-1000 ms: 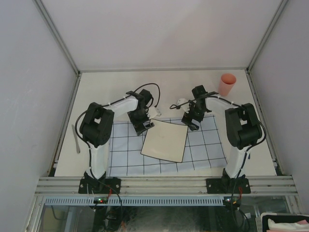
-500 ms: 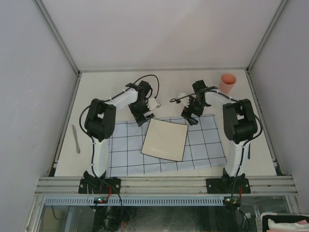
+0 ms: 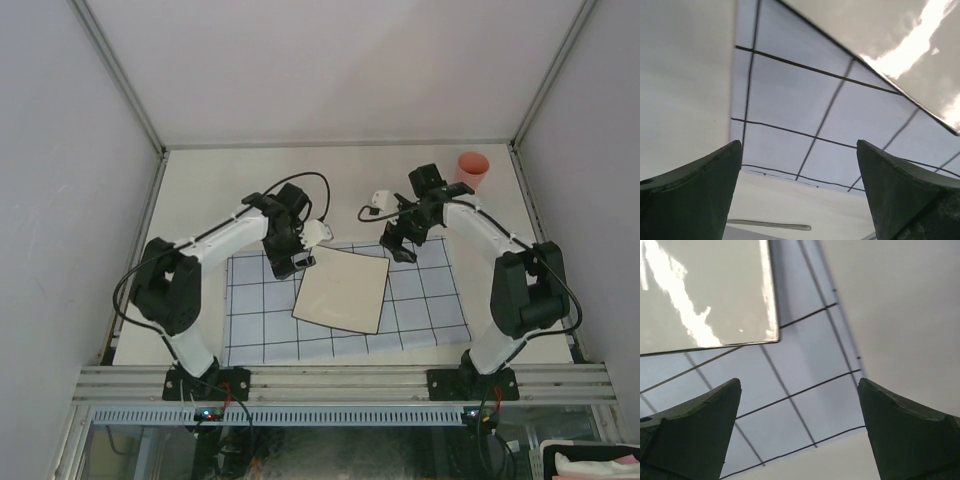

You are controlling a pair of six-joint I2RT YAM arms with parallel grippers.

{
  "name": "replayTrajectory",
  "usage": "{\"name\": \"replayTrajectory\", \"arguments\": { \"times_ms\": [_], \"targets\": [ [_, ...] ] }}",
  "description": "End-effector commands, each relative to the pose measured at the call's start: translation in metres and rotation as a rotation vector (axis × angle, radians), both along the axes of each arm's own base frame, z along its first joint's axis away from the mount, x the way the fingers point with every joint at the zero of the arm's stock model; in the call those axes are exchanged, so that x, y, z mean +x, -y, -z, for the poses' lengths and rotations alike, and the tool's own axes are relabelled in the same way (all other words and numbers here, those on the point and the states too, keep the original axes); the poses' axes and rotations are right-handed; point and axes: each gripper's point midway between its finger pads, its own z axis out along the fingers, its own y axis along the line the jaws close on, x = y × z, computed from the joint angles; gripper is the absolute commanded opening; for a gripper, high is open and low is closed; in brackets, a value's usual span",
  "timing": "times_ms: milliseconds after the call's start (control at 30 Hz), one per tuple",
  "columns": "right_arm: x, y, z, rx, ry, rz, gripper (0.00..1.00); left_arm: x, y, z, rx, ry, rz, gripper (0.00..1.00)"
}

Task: Set the dinner table for one person
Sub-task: Adjust the napkin at the center of the board.

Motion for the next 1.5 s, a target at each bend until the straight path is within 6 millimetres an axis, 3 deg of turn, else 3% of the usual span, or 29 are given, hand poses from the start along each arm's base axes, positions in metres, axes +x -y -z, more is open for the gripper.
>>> {"name": "replayTrajectory", "arguments": {
  "times_ms": [0,333,567,733,1000,1467],
  "targets": [
    [-0.040,-0.010,0.014,0.003,-0.049,-0.066,1.00,-0.021,0.010,-0.006,-0.052,0.037,0.055,1.00],
    [-0.075,-0.004,0.061,-0.029,-0.116,-0.061,1.00,-0.053,0.010,0.025,-0.109,-0.012,0.055,1.00],
    [-0.080,-0.006,0.077,-0.043,-0.144,-0.072,1.00,-0.061,0.011,0.046,-0.106,-0.059,0.049,1.00],
    [-0.075,-0.005,0.086,-0.076,-0.132,-0.092,1.00,-0.058,0.013,0.060,-0.087,-0.093,0.035,1.00],
    [-0.065,-0.005,0.083,-0.101,-0.101,-0.106,1.00,-0.048,0.017,0.075,-0.080,-0.076,0.022,1.00],
    [-0.035,-0.003,0.077,-0.142,-0.046,-0.075,1.00,-0.019,0.025,0.066,-0.067,-0.038,0.014,1.00]
  ]
}}
